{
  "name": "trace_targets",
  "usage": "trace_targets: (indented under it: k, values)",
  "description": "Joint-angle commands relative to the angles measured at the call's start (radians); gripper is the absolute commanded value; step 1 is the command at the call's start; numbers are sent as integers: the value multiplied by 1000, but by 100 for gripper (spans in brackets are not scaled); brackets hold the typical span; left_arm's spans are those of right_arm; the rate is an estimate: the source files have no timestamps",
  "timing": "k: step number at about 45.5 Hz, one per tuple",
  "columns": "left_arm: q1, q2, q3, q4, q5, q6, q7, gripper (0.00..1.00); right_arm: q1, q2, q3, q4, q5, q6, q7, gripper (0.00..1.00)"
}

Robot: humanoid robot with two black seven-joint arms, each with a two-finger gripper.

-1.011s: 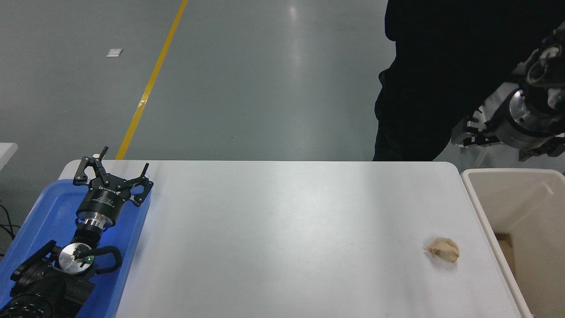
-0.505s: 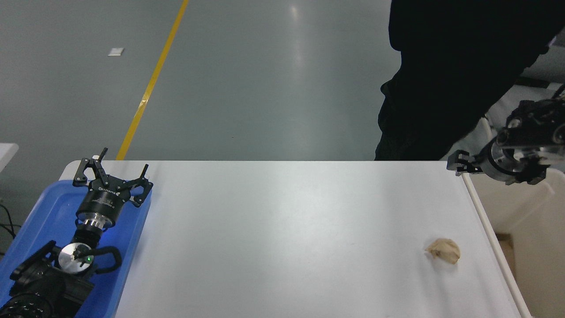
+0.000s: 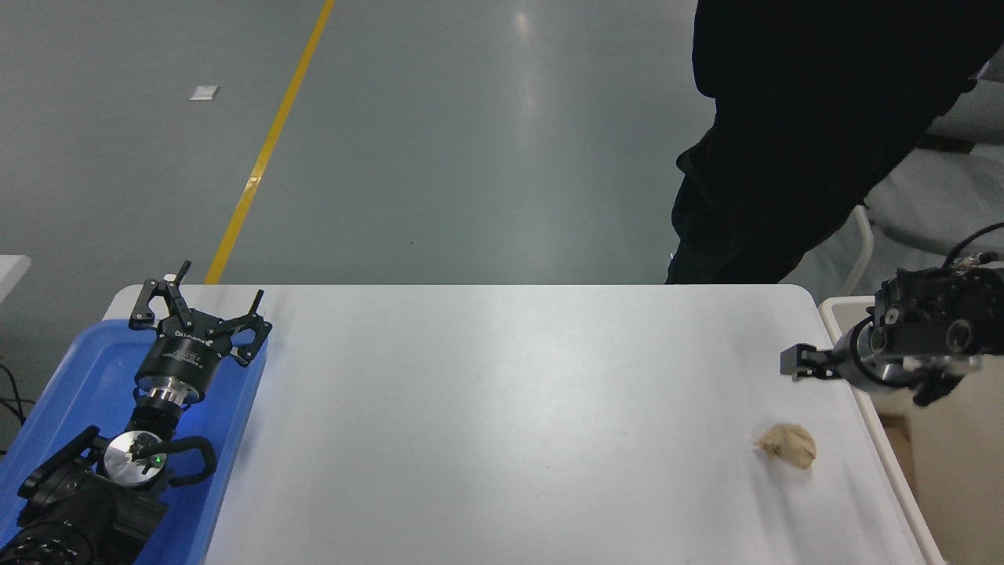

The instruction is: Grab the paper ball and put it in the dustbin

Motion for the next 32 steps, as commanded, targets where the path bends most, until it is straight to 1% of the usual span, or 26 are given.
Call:
trace_targets:
  k: [1,15,32]
  values:
    - [0,0,0,0,0,0,0,99,-188,48,103,-180,-5,-18,11,99]
    - [-2,0,0,0,0,0,0,99,-217,69,119,-190,21,-16,11,99]
    - [0,0,0,0,0,0,0,99,-234,82,96,-201,16,-19,6,99]
